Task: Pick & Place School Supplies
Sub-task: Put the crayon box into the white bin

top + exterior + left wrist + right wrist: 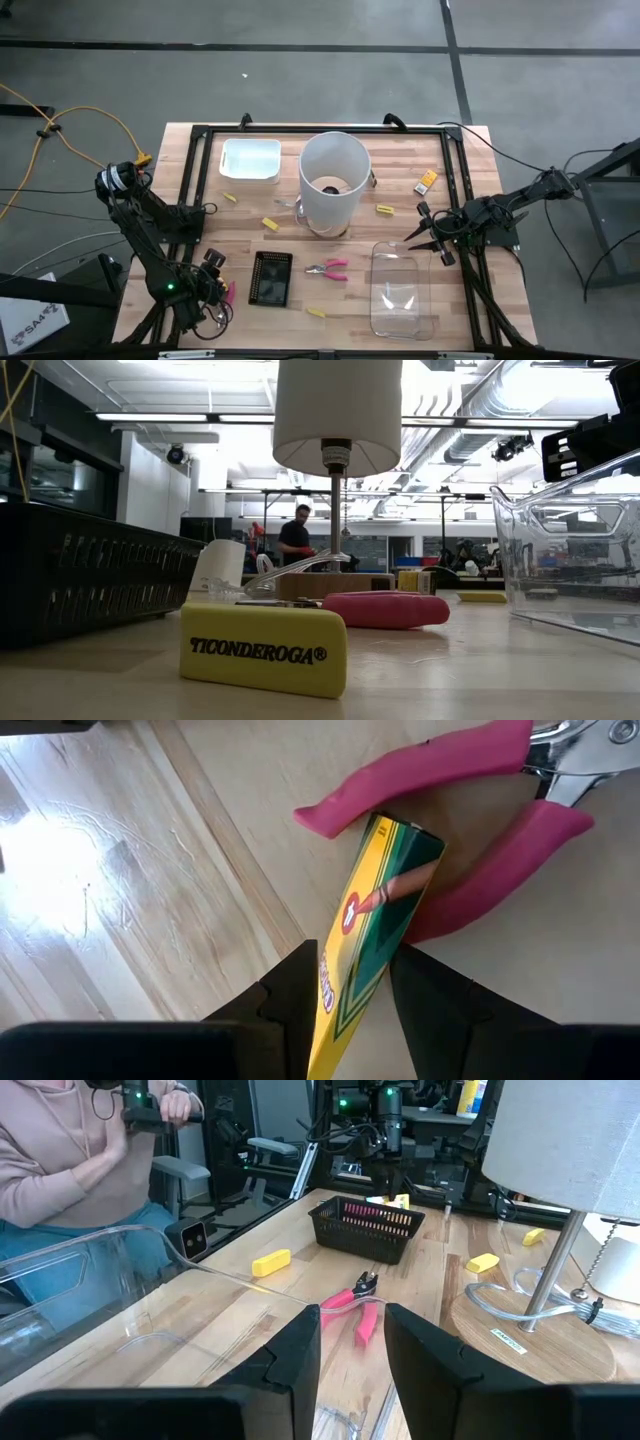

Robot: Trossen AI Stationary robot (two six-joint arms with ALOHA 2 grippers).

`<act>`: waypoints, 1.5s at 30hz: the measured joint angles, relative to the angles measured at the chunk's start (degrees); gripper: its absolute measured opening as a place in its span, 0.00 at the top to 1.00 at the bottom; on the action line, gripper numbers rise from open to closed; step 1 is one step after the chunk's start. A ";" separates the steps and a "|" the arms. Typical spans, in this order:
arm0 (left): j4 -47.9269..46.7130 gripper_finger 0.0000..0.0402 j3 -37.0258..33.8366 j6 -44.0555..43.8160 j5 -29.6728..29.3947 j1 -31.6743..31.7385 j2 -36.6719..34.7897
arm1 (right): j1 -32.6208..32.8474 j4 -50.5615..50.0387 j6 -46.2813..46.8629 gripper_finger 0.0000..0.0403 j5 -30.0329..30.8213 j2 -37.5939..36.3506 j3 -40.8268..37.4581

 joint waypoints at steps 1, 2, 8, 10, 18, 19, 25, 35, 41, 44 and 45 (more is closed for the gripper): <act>-0.02 0.70 -0.05 0.00 0.00 0.00 0.00 | 0.00 0.00 0.00 0.74 0.01 0.01 -0.02; -0.03 0.70 -0.08 0.02 0.00 0.00 0.00 | 0.00 0.00 0.00 0.74 0.01 0.01 -0.01; -0.03 0.70 -0.16 0.02 0.00 0.00 0.00 | 0.00 0.00 0.00 0.74 0.00 0.00 -0.01; -0.29 0.70 -0.19 0.02 0.00 0.00 -0.02 | 0.02 0.00 0.00 0.74 -0.01 0.00 0.00; -0.47 0.70 -0.19 0.07 0.00 0.00 -0.02 | 0.00 0.00 0.00 0.74 0.01 0.00 -0.02; -0.45 0.70 -0.19 0.06 0.00 0.00 -0.02 | 0.00 0.00 0.00 0.74 0.00 0.02 -0.02; -0.22 0.70 -0.21 0.68 0.02 0.00 1.58 | 0.01 0.00 0.00 0.74 0.01 0.01 0.00; -0.14 0.76 -0.21 1.53 -0.14 0.00 1.77 | 0.00 0.00 0.00 0.74 -0.01 0.00 -0.02; -0.36 0.80 -0.21 1.53 -0.17 0.00 1.77 | 0.00 0.00 0.00 0.74 0.01 0.01 -0.01; -0.38 0.80 -0.21 1.55 -0.15 0.00 1.77 | 0.00 0.00 0.00 0.74 0.00 0.01 -0.01; -0.38 0.80 -0.21 1.55 -0.13 0.00 1.77 | 0.02 0.00 0.00 0.74 0.01 0.02 0.00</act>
